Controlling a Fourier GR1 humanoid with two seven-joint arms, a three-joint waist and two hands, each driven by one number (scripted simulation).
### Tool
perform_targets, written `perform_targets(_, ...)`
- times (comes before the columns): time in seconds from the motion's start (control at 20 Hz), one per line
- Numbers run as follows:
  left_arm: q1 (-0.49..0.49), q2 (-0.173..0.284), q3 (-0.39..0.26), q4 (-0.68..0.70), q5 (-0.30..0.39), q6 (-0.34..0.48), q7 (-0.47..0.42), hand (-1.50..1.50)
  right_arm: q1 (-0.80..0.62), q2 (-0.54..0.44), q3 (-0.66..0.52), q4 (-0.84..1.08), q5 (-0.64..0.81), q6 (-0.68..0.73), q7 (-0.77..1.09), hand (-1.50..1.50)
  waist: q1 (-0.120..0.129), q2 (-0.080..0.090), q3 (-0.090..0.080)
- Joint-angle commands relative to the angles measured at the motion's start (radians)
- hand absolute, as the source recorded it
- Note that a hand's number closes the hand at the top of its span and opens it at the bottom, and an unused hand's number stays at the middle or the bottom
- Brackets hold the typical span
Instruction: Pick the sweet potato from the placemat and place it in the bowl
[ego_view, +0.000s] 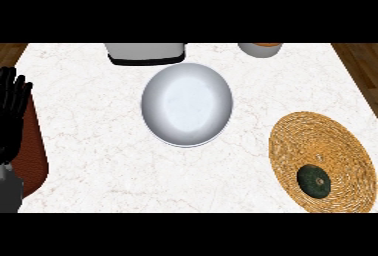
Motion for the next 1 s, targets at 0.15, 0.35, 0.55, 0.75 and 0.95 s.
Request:
perform_targets(0.15, -0.004, -0.019, -0.029, 0.013, -0.016, -0.003, -0.018, 0.00, -0.117, 0.068, 0.183, -0.321, 0.028, 0.054, 0.121, 1.50, 0.034, 0.005, -0.002)
perform_targets(0.35, -0.058, 0.002, -0.022, 0.038, 0.003, -0.021, -0.002, 0.00, -0.294, 0.101, 0.286, -0.271, 0.074, 0.122, 0.230, 1.50, 0.054, 0.013, -0.004)
perform_targets(0.55, -0.075, 0.018, -0.021, 0.020, 0.022, -0.039, 0.033, 0.00, -0.487, 0.167, 0.343, -0.212, 0.130, 0.224, 0.413, 1.50, 0.070, 0.010, -0.001)
perform_targets(0.75, -0.110, -0.013, -0.058, 0.051, -0.030, 0.000, 0.007, 0.00, -0.788, 0.243, 0.403, -0.051, 0.147, 0.360, 0.567, 1.50, 0.078, 0.015, 0.000)
perform_targets(0.95, -0.080, -0.019, -0.055, 0.031, 0.001, -0.026, 0.015, 0.00, -1.025, 0.246, 0.406, 0.149, 0.087, 0.359, 0.733, 1.50, 0.099, 0.013, 0.002)
